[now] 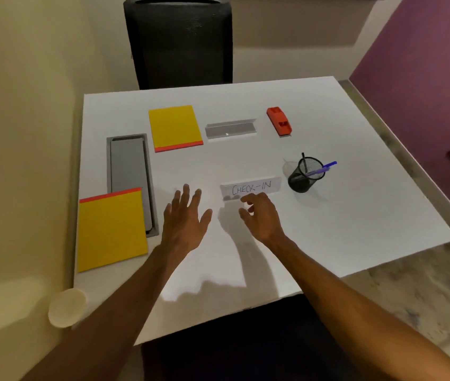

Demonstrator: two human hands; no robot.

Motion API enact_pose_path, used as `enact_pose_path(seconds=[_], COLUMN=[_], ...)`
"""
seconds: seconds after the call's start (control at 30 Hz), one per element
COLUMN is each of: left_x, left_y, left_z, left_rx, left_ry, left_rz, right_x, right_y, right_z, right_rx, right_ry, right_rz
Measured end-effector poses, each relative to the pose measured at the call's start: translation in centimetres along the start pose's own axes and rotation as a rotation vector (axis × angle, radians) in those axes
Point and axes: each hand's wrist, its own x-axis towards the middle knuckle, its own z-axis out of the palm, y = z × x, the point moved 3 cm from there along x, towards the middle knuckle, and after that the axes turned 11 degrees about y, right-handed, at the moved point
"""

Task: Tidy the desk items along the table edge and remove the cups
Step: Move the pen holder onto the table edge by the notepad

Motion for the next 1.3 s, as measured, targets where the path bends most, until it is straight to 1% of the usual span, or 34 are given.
enact_pose_path(seconds=[0.13, 0.23, 0.3, 0.47, 0.57, 0.7, 0.83, 0.93, 1.03, 1.13, 1.2, 1.3], left_x=[0.1, 0.5, 1.1, 2.9, 3.2, 3.2, 3.0, 2.9, 2.9, 2.9, 2.9, 3.0], left_y=[4.0, 6.9, 8.6, 12.3, 13.7, 13.9, 13.0, 12.6, 12.3, 12.3, 12.3, 12.3], left_z=[3.0, 5.6, 7.4, 13.3, 17.1, 20.9, 22.9, 23.8, 24.3, 24.5, 24.4, 24.3], left_rx=[-0.026, -0.01, 0.003, 0.046, 0.05, 0.131, 0.204, 0.25, 0.267, 0.261, 0.259, 0.257], left_ry=[-0.051, -0.098, -0.093, -0.128, -0.121, -0.081, -0.068, -0.019, 0.013, 0.022, 0.019, 0.011], left_rz=[0.098, 0.181, 0.223, 0.185, 0.171, 0.203, 0.282, 0.297, 0.3, 0.303, 0.31, 0.316], right_x=[0.9, 2.0, 2.9, 5.1, 6.5, 8.9, 11.2, 12.4, 13.1, 13.5, 13.7, 14.1], right_y=[4.7, 8.4, 10.7, 16.0, 18.8, 21.3, 22.7, 23.2, 23.2, 22.7, 22.5, 22.5], right_z=[-2.9, -3.9, -4.1, -3.5, -3.0, -2.4, -1.8, -1.5, -1.2, -1.3, -1.4, -1.7], right_rx=[0.051, 0.118, 0.143, 0.245, 0.307, 0.319, 0.418, 0.46, 0.428, 0.319, 0.233, 0.176], right_ry=[0.084, 0.116, 0.133, 0.22, 0.294, 0.34, 0.382, 0.412, 0.462, 0.526, 0.538, 0.539], right_rz=[0.144, 0.259, 0.33, 0.453, 0.473, 0.516, 0.523, 0.518, 0.495, 0.47, 0.465, 0.476])
